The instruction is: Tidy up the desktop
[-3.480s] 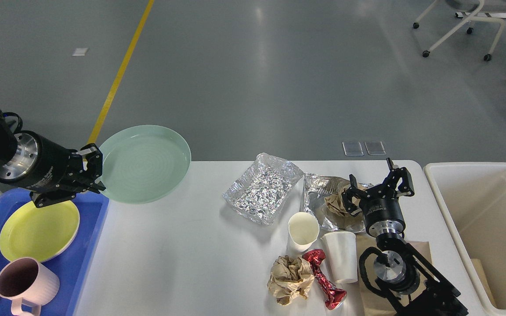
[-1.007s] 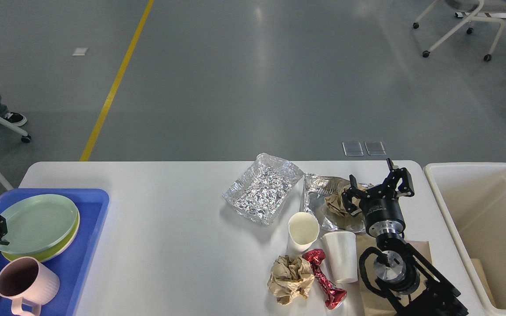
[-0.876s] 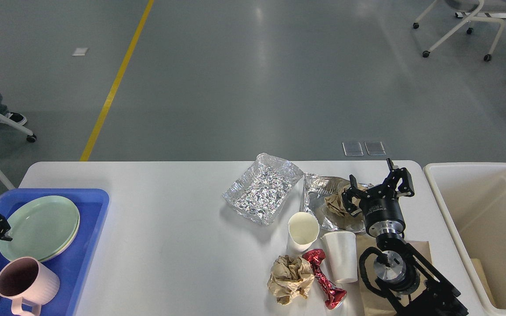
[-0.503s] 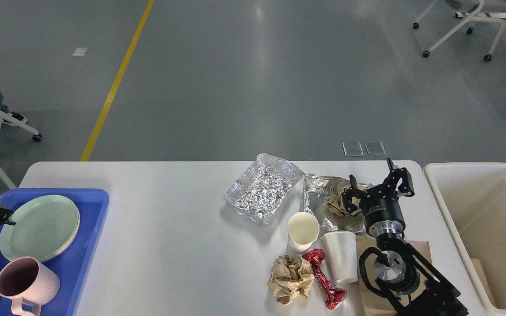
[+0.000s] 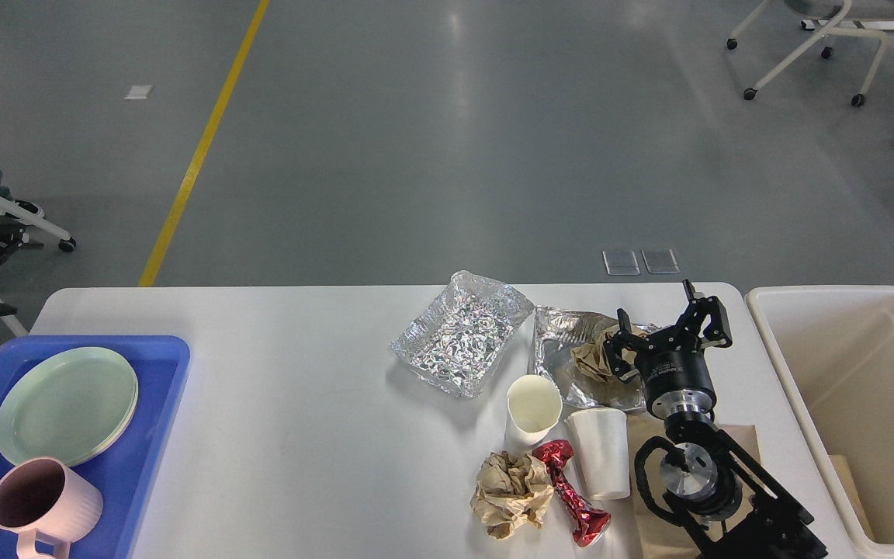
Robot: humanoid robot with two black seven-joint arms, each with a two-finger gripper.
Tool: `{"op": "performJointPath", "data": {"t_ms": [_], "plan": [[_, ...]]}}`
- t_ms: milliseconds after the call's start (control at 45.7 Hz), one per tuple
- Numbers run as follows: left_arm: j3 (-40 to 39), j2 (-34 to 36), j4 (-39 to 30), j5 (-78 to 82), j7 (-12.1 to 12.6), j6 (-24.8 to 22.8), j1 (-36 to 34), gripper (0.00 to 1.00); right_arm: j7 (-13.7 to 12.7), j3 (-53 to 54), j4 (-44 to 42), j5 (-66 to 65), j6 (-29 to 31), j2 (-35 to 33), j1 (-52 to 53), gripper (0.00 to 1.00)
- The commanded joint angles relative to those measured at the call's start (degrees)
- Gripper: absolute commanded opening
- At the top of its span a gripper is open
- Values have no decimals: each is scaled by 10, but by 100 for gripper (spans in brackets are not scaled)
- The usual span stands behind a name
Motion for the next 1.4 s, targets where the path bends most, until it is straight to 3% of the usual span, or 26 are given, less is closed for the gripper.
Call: {"op": "performJointPath", "data": {"t_ms": [0, 175, 372, 438, 547, 635, 657, 832, 963, 1116, 1379], "plan": [[-183, 6, -1, 0, -5, -2, 60, 96, 0, 0, 0, 0, 0, 0, 0, 100], [-433, -9, -1, 1, -4, -2, 146, 96, 0, 0, 0, 0, 0, 0, 0, 100], [-579, -75, -1, 2, -17, 9, 217, 96, 0, 0, 0, 0, 1, 0, -1, 100], [-633, -97, -1, 2, -42, 14, 246, 96, 0, 0, 0, 0, 0, 0, -1, 100], [-717, -132, -18, 7, -107, 27, 300, 96, 0, 0, 0, 0, 0, 0, 0, 100], [-780, -148, -80, 49, -175, 31, 361, 96, 0, 0, 0, 0, 0, 0, 0, 100], [-792, -149, -97, 59, -180, 33, 375, 96, 0, 0, 0, 0, 0, 0, 0, 100], [-959, -168, -229, 170, -180, 78, 485, 96, 0, 0, 0, 0, 0, 0, 0, 100], [-1057, -199, -280, 276, -166, 83, 553, 96, 0, 0, 0, 1, 0, 0, 0, 100], [-1073, -223, -281, 288, -137, 77, 580, 96, 0, 0, 0, 1, 0, 0, 0, 100], [-1073, -240, -280, 292, -139, 72, 588, 96, 0, 0, 0, 1, 0, 0, -1, 100]]}}
